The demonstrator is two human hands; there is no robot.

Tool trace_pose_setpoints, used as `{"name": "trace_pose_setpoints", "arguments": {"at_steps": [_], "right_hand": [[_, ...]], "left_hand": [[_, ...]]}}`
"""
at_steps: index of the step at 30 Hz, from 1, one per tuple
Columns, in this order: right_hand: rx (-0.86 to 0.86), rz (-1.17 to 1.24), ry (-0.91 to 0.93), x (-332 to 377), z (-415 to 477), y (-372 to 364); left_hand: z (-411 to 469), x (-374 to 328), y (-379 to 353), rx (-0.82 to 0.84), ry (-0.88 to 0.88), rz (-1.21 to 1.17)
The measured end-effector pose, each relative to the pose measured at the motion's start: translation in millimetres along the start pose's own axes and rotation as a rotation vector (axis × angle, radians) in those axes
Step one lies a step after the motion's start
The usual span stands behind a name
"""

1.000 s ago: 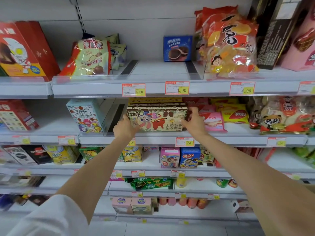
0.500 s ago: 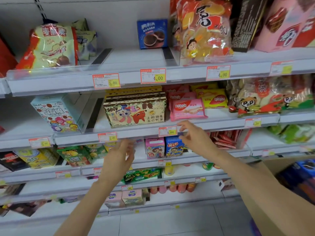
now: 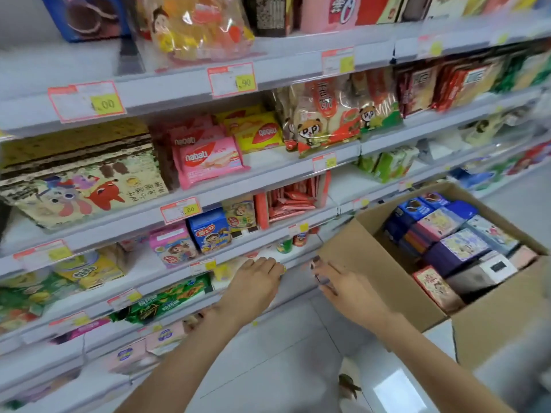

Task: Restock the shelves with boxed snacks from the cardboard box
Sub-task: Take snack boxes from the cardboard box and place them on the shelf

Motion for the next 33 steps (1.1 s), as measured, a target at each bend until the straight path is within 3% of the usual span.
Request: {"name": "trace_pose_setpoints", "arguments": {"at_steps": [6, 15, 23, 30, 33], "right_hand": [[0.034, 0.021, -0.116, -75, -40, -1], [0.107, 0.019, -0.321, -253, -83, -21], [0.441, 0.06, -0.542, -420, -103, -107], [0.629, 0.113, -0.571, -476, -104, -167], [0.607, 0.086, -0.508, -480, -97, -176]], "left_hand": [[56, -54, -48, 0.158, -0.129, -0.091], [171, -125, -153, 0.401, -0.106, -0.285], [253, -166, -277, 0.588, -0.009, -0.317], [273, -174, -338, 0.607, -0.057, -0.245], [269, -174, -356, 0.667, -0.049, -0.254]]}}
Point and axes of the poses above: each hand's wrist, its own z-axis towards the middle knuckle, its own y-axis out of the back of the hand, x = y × z, the point moved 8 cm from there along z, towards the middle knuckle, and after that the axes turned 12 degrees about -z, right-handed, at the moved point
